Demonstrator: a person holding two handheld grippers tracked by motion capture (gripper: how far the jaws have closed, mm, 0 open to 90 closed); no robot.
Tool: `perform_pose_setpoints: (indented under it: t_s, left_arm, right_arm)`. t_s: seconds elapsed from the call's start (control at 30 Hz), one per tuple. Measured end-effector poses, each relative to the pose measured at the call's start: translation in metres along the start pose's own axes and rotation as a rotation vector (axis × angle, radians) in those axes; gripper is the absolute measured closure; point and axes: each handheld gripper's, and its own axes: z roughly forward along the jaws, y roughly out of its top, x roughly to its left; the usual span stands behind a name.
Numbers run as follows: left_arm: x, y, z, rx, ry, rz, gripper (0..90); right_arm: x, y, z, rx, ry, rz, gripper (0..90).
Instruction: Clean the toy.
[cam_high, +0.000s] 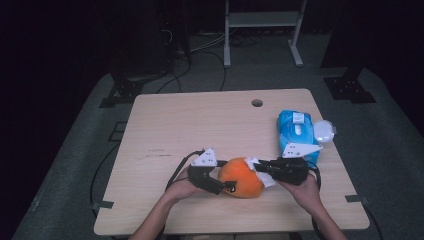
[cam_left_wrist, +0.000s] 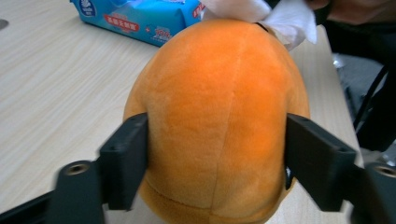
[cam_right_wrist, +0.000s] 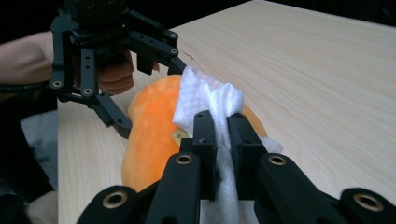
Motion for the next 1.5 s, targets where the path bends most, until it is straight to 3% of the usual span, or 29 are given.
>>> perform_pose_setpoints:
  t_s: [0.07,0.17,0.23,0.4,0.47,0.57,0.63,0.7,0.8,0.87,0.93,1.03,1.07,1.1,1.23,1.3,1.4,1.5]
  left_arm:
    - [-0.002,0.002,0.0,0.0,0.006,0.011,30.5]
    - [-0.011,0.009,0.004,-0.001,0.008,0.021,30.5]
    - [-0.018,0.013,0.006,0.014,0.006,0.048,30.1]
    - [-0.015,0.01,0.005,-0.029,-0.026,0.02,29.3]
    - [-0.016,0.011,0.007,-0.036,-0.017,0.021,29.8]
    - [-0.019,0.013,0.01,-0.033,0.01,0.015,31.8]
    - [-0.021,0.016,0.012,-0.027,0.019,0.023,32.0]
    - [-0.024,0.017,0.014,-0.03,0.018,0.025,31.9]
    - [-0.024,0.016,0.014,-0.033,0.014,0.029,32.0]
    - [-0.024,0.015,0.014,-0.039,0.011,0.028,32.0]
    - [-0.023,0.014,0.015,-0.048,0.008,0.032,29.5]
    - [-0.016,0.013,0.018,-0.042,0.019,-0.04,15.9]
    - [-0.016,0.013,0.018,-0.042,0.019,-0.04,12.7]
    - [-0.013,0.011,0.02,-0.053,-0.001,-0.066,14.7]
    - [-0.019,0.015,0.019,-0.056,0.02,-0.038,27.8]
    - [-0.024,0.018,0.02,-0.058,0.031,-0.022,30.1]
    - [-0.032,0.023,0.022,-0.052,0.047,0.015,31.1]
    - [-0.034,0.022,0.021,-0.04,0.056,0.039,32.3]
  right_arm:
    - [0.004,0.003,0.001,-0.006,0.011,-0.009,81.9]
    - [0.022,0.014,0.011,-0.014,0.051,-0.065,81.9]
    - [0.028,0.015,0.016,0.003,0.047,-0.096,81.9]
    - [0.018,0.01,0.007,0.004,0.003,-0.087,82.0]
    - [0.014,0.009,0.003,-0.001,-0.002,-0.069,82.0]
    - [0.018,0.01,0.004,0.003,-0.019,-0.078,81.9]
    - [0.026,0.013,0.007,0.011,-0.03,-0.12,81.9]
    - [0.035,0.016,0.013,0.009,0.008,-0.141,81.9]
    - [0.043,0.02,0.017,0.04,-0.024,-0.206,82.0]
    - [0.041,0.02,0.015,0.037,-0.026,-0.197,82.0]
    - [0.028,0.018,0.007,0.021,-0.038,-0.151,82.0]
    - [0.02,0.013,0.004,0.02,-0.028,-0.114,82.0]
    - [0.019,0.012,0.004,0.018,-0.023,-0.109,82.0]
    - [0.018,0.012,0.004,0.018,-0.022,-0.107,82.0]
    - [0.018,0.014,0.003,0.024,-0.039,-0.112,82.0]
    - [0.025,0.017,0.004,0.021,-0.043,-0.132,82.0]
    - [0.039,0.021,0.011,0.022,-0.005,-0.158,81.9]
    - [0.045,0.022,0.016,0.051,-0.015,-0.201,82.0]
